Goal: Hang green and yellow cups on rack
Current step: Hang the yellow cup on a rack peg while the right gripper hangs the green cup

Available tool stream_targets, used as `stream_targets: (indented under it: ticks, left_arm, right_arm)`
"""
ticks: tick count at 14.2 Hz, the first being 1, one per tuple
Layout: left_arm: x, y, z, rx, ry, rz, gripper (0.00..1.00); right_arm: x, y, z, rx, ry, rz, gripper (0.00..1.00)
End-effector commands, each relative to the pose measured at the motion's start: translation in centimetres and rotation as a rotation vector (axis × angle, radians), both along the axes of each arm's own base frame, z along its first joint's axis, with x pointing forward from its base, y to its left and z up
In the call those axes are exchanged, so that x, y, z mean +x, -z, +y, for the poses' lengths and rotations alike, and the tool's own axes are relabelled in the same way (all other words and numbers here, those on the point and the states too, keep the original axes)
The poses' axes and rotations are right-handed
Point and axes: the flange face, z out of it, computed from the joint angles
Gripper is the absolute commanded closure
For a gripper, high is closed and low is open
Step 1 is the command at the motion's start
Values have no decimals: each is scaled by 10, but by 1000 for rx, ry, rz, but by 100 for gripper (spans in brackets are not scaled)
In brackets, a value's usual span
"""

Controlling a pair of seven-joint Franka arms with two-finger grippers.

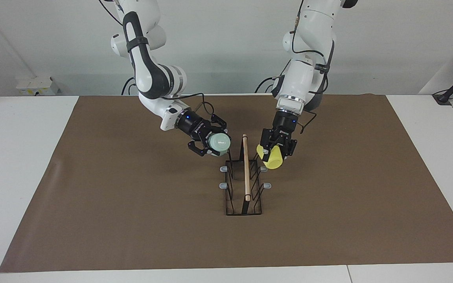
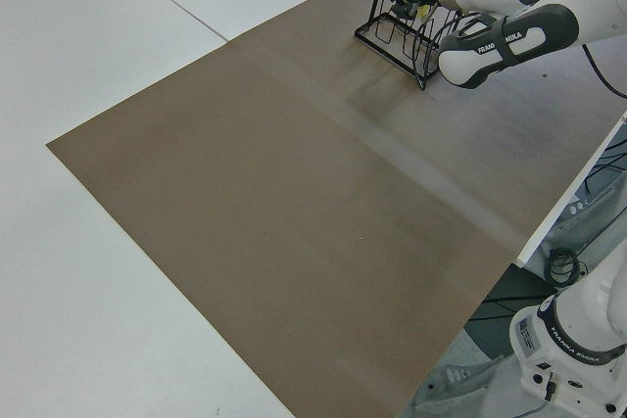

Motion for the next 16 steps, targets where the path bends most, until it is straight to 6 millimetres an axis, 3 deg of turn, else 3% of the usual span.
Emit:
stream_targets:
  ticks: [1,4,5,14,15,16]
  left_arm:
    - [-9,6,-8,19,31,-15,100]
    - [-22,10,-9,39,46,-5,100]
    - [-25,13,-10,42,50,0,100]
    - [-46,5,-4,76,57,10,100]
    - [-49,2,-4,93,65,25,100]
    - [-52,-1,-5,111,77,60,100]
  right_arm:
    - [0,5,13,28,39,-25,63]
    - [9,44,24,91,-6,-83,63]
    - [10,48,23,98,-2,-88,63]
    - [8,59,23,50,5,-84,60]
    - [8,60,23,49,4,-81,49]
    - [8,60,23,48,4,-83,46]
